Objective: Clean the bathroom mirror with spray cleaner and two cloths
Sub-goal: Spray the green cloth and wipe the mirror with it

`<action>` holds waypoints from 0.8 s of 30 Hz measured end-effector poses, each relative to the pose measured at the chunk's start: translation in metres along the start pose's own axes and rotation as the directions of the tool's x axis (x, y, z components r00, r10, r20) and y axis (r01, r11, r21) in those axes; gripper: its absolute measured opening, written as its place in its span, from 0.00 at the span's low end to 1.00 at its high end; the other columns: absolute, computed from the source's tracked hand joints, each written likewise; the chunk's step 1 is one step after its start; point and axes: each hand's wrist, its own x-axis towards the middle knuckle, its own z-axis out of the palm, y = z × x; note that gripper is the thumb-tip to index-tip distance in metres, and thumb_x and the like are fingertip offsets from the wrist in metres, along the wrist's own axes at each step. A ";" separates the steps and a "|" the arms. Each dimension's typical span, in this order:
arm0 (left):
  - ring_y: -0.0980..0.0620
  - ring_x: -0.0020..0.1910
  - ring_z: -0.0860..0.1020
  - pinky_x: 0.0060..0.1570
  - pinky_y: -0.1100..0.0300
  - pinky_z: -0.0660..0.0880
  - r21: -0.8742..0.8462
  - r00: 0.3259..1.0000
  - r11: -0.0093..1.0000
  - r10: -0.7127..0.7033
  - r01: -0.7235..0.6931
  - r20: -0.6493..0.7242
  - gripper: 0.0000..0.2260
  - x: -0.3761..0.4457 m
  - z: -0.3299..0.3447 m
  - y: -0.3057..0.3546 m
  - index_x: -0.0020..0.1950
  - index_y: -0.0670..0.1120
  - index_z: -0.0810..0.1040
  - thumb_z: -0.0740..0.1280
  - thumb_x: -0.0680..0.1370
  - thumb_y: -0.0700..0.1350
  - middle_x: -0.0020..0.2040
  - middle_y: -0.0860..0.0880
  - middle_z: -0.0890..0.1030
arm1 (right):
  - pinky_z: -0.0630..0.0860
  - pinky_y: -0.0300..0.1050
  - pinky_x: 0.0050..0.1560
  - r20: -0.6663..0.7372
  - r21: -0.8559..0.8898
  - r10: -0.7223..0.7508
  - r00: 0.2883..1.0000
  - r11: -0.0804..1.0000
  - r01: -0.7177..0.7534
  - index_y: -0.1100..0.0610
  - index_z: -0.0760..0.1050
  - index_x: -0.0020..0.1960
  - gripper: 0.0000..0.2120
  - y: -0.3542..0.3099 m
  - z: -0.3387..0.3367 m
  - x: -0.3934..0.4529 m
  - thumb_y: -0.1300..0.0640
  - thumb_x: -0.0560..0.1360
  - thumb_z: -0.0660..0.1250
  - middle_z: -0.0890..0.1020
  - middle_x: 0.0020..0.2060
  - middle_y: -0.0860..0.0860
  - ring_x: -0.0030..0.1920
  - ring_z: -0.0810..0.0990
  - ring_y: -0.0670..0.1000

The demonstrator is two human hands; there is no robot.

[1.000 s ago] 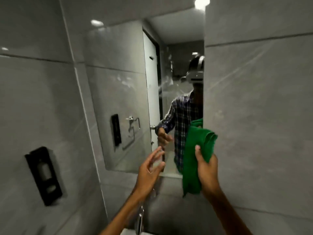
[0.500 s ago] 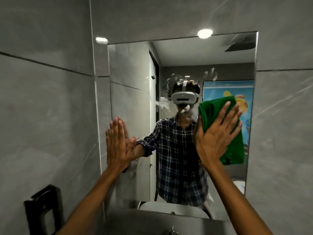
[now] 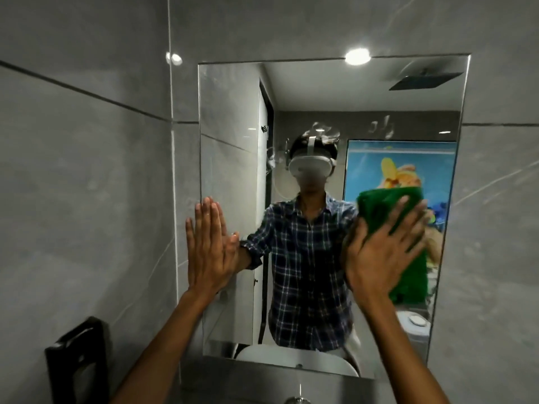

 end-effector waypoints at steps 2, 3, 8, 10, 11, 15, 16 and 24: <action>0.42 0.86 0.47 0.82 0.37 0.51 0.004 1.000 1.000 0.004 -0.004 0.027 0.32 0.003 -0.004 0.001 0.85 0.41 0.47 0.42 0.85 0.57 0.86 0.42 0.47 | 0.45 0.65 0.82 -0.059 0.107 0.254 0.965 0.963 -0.247 0.59 0.45 0.85 0.40 -0.036 -0.012 0.058 0.33 0.84 0.45 0.49 0.85 0.61 0.84 0.49 0.65; 0.42 0.86 0.47 0.82 0.37 0.51 0.003 0.999 1.000 0.012 -0.012 0.035 0.32 0.003 -0.005 0.001 0.85 0.41 0.46 0.42 0.85 0.57 0.86 0.42 0.46 | 0.47 0.67 0.82 -0.072 0.143 0.251 0.965 0.960 -0.239 0.59 0.47 0.85 0.40 -0.061 -0.016 0.079 0.32 0.84 0.44 0.51 0.84 0.62 0.84 0.51 0.65; 0.43 0.86 0.48 0.82 0.36 0.53 -0.018 1.000 1.000 -0.004 0.004 0.008 0.32 0.018 -0.010 0.007 0.85 0.42 0.45 0.43 0.85 0.58 0.86 0.44 0.46 | 0.40 0.64 0.82 -0.023 0.065 -0.540 0.841 0.839 0.541 0.58 0.50 0.85 0.37 -0.149 0.000 0.071 0.35 0.85 0.49 0.43 0.83 0.58 0.84 0.51 0.64; 0.42 0.86 0.49 0.81 0.36 0.54 -0.008 1.000 1.000 -0.014 0.014 0.017 0.32 0.024 -0.013 0.014 0.85 0.42 0.46 0.42 0.85 0.59 0.86 0.43 0.47 | 0.43 0.65 0.84 0.094 0.088 -0.834 0.544 0.551 0.830 0.55 0.48 0.86 0.36 -0.138 0.010 0.028 0.37 0.85 0.52 0.44 0.85 0.58 0.85 0.47 0.62; 0.41 0.86 0.49 0.81 0.35 0.53 0.005 0.999 1.000 -0.010 0.010 0.030 0.34 0.025 -0.015 0.017 0.85 0.40 0.46 0.41 0.84 0.60 0.86 0.41 0.47 | 0.45 0.65 0.84 0.143 0.112 -0.901 0.409 0.426 0.898 0.53 0.48 0.86 0.35 -0.122 0.013 0.009 0.38 0.85 0.52 0.46 0.85 0.57 0.85 0.46 0.61; 0.40 0.86 0.48 0.82 0.37 0.51 0.009 0.997 1.000 0.008 -0.008 0.076 0.39 0.027 -0.020 0.016 0.84 0.36 0.49 0.44 0.83 0.64 0.86 0.39 0.48 | 0.54 0.69 0.81 0.121 0.079 -0.833 0.540 0.550 0.831 0.53 0.46 0.86 0.34 -0.041 0.015 -0.003 0.39 0.85 0.48 0.46 0.86 0.56 0.86 0.46 0.59; 0.41 0.86 0.48 0.81 0.37 0.53 0.012 0.997 1.000 0.006 -0.007 0.075 0.37 0.029 -0.020 0.012 0.84 0.37 0.49 0.44 0.83 0.62 0.86 0.40 0.47 | 0.50 0.68 0.82 0.082 0.049 -0.725 0.684 0.688 0.724 0.53 0.44 0.86 0.34 -0.028 0.013 0.010 0.39 0.85 0.46 0.44 0.86 0.57 0.86 0.45 0.59; 0.41 0.86 0.49 0.83 0.40 0.50 0.012 0.998 0.998 0.066 -0.067 0.016 0.33 0.029 -0.014 0.006 0.85 0.43 0.42 0.44 0.84 0.58 0.86 0.42 0.46 | 0.50 0.70 0.80 -0.113 0.203 0.201 0.973 0.963 -0.175 0.59 0.50 0.85 0.35 -0.145 -0.025 0.160 0.39 0.85 0.47 0.55 0.83 0.65 0.83 0.54 0.67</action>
